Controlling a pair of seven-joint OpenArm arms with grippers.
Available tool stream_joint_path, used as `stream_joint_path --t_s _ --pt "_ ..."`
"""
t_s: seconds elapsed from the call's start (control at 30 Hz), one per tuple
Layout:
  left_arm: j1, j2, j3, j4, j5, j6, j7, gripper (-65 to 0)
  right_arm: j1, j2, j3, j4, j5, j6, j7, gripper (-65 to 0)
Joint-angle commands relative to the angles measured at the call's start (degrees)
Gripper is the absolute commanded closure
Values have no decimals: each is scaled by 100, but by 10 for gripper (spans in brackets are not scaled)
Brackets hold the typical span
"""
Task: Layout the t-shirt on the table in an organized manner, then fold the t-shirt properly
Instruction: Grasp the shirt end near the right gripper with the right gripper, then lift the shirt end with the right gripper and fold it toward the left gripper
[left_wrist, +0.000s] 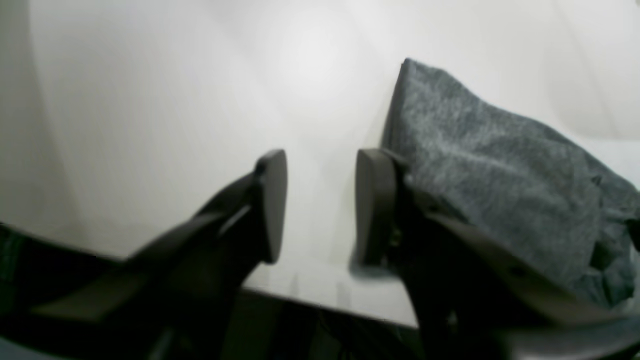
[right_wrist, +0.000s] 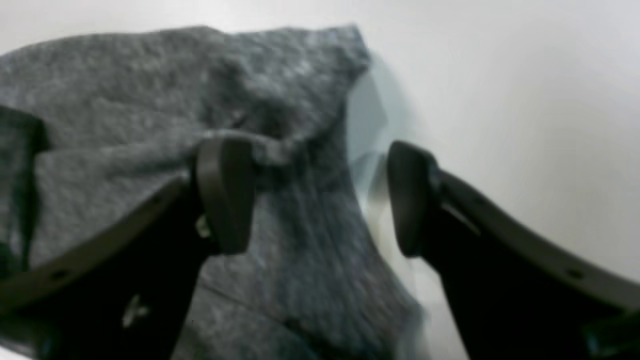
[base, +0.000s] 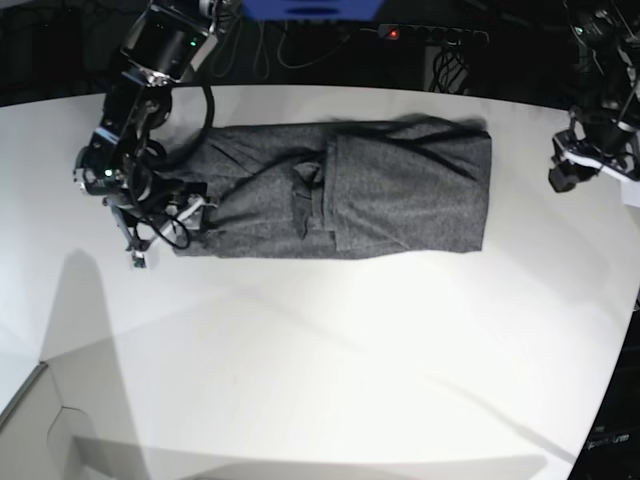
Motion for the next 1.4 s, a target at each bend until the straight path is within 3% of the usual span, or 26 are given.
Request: stream_joint_path --t_s 0.0,0.2,0.47,0.77,1.1,1.2,1.3,1.37 --pt "-35 -84 -26 80 -82 -22 -94 -224 28 -17 -10 3 11 3 -79 -418" --pt "-44 -110 -62 89 -99 -22 -94 -224 -42 -25 -36 56 20 30 -141 -403" --pt "-35 -128 -88 80 -82 -22 -103 -224 -262 -25 -71 91 820 250 -150 -270" --pt "-44 -128 -308 80 -82 -22 -103 -224 -482 -25 -766 100 1409 267 -150 -267" --pt "0 -119 -317 -78 -82 -22 -103 -224 -456 -25 -977 65 1426 267 -150 -251" --pt "0 -119 -317 -298 -82 -22 -103 -224 -447 -25 -977 47 1426 267 -150 -168" --pt "-44 -110 -273 -694 -82 -22 -103 -223 -429 -25 -977 100 1426 267 -150 -1" --pt "-70 -75 -211 -869 -82 -22 -103 -221 -429 -25 -1003 144 1426 267 -150 0"
